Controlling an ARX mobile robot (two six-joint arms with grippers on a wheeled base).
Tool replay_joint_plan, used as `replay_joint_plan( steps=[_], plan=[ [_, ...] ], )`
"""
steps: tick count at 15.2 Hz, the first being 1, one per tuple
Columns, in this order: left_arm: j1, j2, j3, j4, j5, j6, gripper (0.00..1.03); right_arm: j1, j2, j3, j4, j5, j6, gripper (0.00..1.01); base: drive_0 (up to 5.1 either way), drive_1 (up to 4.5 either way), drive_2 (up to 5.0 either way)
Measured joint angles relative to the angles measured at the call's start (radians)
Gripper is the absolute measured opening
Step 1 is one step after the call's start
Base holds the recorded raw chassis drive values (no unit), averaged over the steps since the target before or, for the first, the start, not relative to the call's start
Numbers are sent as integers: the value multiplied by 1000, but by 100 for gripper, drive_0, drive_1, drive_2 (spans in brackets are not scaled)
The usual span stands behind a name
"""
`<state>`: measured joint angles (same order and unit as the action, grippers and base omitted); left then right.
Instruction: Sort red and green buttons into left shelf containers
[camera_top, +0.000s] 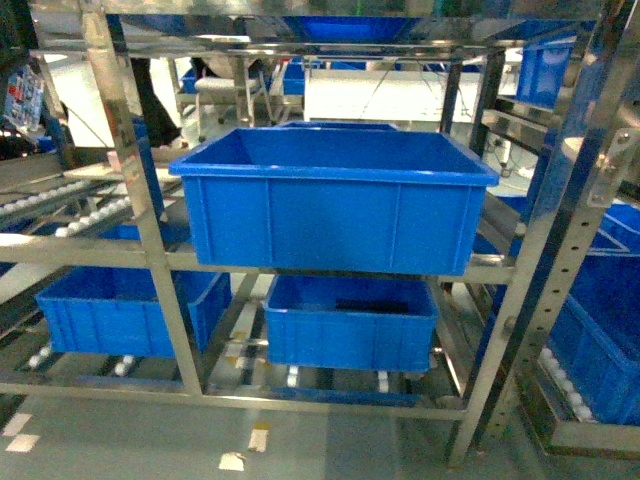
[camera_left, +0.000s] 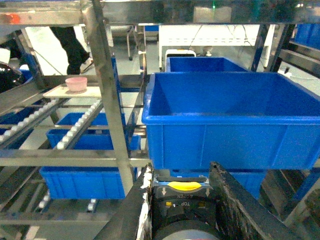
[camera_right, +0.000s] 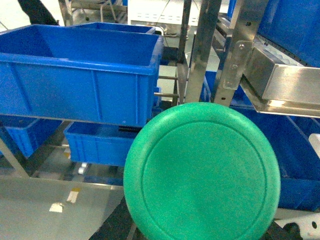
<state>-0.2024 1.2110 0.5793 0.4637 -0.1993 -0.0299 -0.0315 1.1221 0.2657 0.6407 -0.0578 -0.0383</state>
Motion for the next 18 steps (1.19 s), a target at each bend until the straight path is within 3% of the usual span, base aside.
replay_joint_plan(
  steps=[12, 18],
  plan=[
    [1, 3, 0, 8, -2, 0, 28, 5, 2, 0, 3, -2, 0, 27, -53, 363, -470],
    [-7, -1, -1, 5, 8, 0, 28, 4, -4, -2, 3, 2, 0, 27, 261, 220, -507]
  ],
)
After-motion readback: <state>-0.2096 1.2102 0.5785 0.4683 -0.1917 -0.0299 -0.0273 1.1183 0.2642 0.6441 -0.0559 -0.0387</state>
